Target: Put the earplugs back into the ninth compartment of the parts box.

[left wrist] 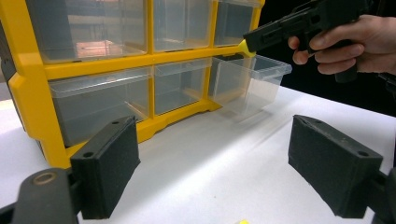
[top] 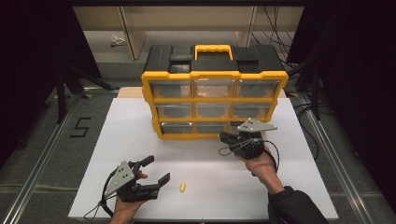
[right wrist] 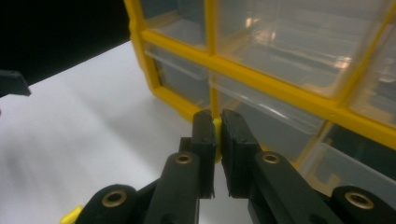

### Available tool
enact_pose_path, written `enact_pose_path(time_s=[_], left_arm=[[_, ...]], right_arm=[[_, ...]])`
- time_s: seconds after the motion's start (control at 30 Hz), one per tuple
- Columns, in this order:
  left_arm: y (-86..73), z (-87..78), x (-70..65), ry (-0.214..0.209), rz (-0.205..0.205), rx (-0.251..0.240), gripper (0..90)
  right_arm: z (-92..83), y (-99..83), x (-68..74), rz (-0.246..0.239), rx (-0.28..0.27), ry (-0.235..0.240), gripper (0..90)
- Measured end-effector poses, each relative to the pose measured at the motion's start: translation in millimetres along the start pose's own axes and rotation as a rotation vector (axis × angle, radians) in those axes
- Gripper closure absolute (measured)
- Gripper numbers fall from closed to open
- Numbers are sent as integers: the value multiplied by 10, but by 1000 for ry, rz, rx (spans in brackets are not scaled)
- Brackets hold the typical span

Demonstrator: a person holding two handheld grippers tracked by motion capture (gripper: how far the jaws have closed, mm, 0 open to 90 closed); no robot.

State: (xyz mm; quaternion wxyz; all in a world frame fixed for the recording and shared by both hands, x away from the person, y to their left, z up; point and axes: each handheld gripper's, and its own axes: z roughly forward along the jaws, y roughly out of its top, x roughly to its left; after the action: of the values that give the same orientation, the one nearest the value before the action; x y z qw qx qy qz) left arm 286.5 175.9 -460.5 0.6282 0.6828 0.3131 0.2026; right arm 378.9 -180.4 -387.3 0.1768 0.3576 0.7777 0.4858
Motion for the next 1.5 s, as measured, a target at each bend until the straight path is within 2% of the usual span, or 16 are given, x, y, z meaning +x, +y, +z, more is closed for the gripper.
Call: enact_pose_path(time_s=[0.13,0.23,0.47,0.73,1.03,1.07,1.2,1.27,1.43,1.5], left_arm=[[0,-1,0,0,0,0,158],[0,0,0,1,0,0,158],[1,-1,0,0,0,-1,158],[1,-1,1,1,0,-1,158],[2,-1,1,1,-2,0,158],[2,-1,1,1,-2,0,158],[2,-2,2,1,-2,-1,158],[2,-2,2,1,-3,-2,158],[2,-2,3,2,-4,-2,158],[3,-2,4,2,-4,-2,157]], right_arm=[[-47,11,-74,14,-11,-22,846],[-106,14,-184,33,-23,-50,845],[-145,-16,-319,65,-15,-93,843],[-112,-73,-401,79,7,-122,840],[-72,-116,-440,92,35,-134,820],[-64,-120,-445,94,38,-139,785],[-66,-118,-446,98,36,-142,745],[-71,-102,-435,97,32,-146,653],[-78,-65,-368,90,4,-124,501],[-78,-55,-344,83,1,-117,477]])
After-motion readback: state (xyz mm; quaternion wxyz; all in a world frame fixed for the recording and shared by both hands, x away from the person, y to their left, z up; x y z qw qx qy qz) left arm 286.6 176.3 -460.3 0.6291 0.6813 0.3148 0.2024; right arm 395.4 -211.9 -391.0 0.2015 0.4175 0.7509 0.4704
